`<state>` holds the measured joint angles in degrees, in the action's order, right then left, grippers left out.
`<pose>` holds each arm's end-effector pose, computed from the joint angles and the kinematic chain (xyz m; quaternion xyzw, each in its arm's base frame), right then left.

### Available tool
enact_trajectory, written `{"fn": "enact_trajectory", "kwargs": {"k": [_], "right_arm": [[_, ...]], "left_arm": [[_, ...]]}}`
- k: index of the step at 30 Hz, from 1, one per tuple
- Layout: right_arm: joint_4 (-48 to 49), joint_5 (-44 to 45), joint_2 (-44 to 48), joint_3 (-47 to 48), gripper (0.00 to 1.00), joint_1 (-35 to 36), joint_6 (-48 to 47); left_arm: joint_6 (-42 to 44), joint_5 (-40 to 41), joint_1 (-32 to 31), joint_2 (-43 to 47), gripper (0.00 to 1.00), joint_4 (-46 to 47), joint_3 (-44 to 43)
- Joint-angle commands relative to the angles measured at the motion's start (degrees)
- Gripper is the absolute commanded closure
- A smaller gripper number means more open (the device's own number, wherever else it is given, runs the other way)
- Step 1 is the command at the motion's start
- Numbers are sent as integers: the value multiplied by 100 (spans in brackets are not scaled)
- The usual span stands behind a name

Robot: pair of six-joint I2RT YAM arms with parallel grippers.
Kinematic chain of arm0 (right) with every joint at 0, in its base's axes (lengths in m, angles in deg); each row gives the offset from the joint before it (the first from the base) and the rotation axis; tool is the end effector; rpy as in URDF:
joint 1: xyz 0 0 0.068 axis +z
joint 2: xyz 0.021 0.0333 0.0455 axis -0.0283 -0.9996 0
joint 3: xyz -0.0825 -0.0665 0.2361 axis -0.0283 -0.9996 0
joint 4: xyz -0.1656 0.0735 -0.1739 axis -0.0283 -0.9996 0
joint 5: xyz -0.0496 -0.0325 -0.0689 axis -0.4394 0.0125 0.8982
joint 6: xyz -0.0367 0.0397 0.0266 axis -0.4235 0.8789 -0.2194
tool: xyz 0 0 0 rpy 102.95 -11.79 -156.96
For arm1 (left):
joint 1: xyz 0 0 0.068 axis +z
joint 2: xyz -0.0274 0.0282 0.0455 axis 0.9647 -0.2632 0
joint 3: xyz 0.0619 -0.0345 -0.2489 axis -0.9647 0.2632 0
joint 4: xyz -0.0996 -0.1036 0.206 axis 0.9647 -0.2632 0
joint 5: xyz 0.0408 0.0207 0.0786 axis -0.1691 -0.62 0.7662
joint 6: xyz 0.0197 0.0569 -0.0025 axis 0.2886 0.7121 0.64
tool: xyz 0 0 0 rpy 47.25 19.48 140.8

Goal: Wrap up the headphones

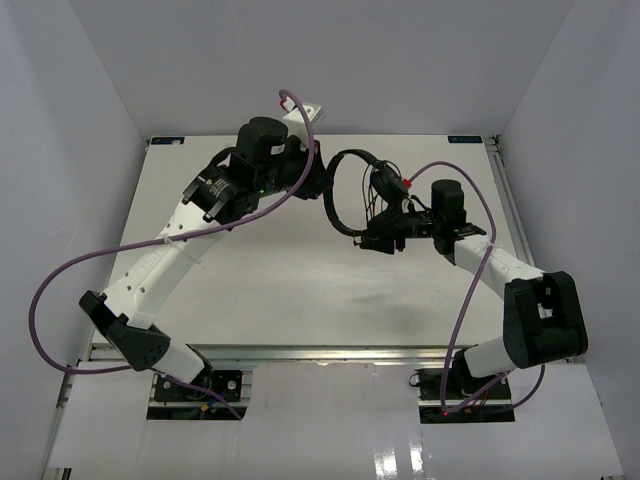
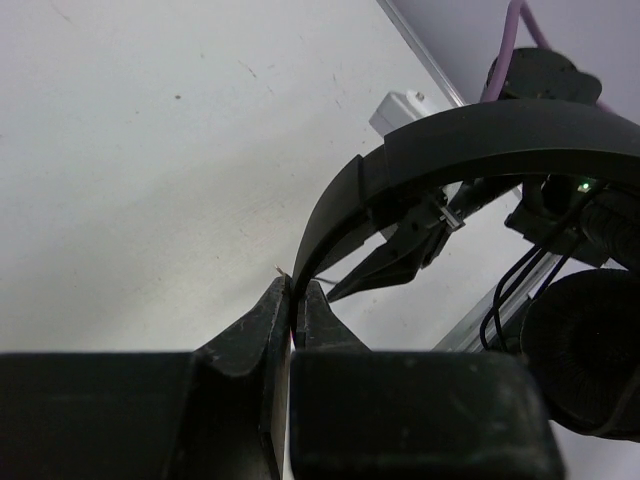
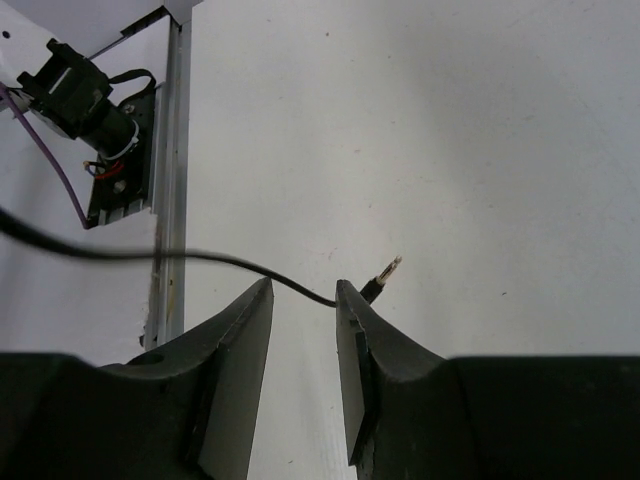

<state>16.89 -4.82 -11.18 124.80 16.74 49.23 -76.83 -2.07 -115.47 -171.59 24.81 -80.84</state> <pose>0.2777 0.1168 0.2399 -0.4171 0.6406 0.4849 0.4249 0.2345 -0.2094 0.4339 0.2076 0.8209 -0.3024 0.4377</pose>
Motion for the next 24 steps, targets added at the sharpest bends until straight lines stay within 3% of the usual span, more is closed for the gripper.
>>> {"fn": "enact_trajectory", "kwargs": {"k": [1, 7, 15, 17, 20, 24], "right_arm": [[1417, -314, 79, -264, 62, 0, 1022], [2082, -293, 339, -549, 65, -8, 1531], [1967, -163, 435, -500, 64, -8, 1282], [1982, -174, 393, -445, 69, -8, 1308], [1954, -206, 404, -466, 84, -6, 1314], [1512, -101, 741, -707, 92, -8, 976]], "left_arm": [[-304, 397, -13, 59, 100, -144, -325], [-518, 507, -5, 23, 100, 49, -309], [-642, 327, 2, -11, 100, 101, -385], [-683, 340, 4, -10, 100, 108, -388], [-818, 539, 15, 12, 100, 75, -382], [-1224, 951, 285, 101, 100, 72, -251]]}}
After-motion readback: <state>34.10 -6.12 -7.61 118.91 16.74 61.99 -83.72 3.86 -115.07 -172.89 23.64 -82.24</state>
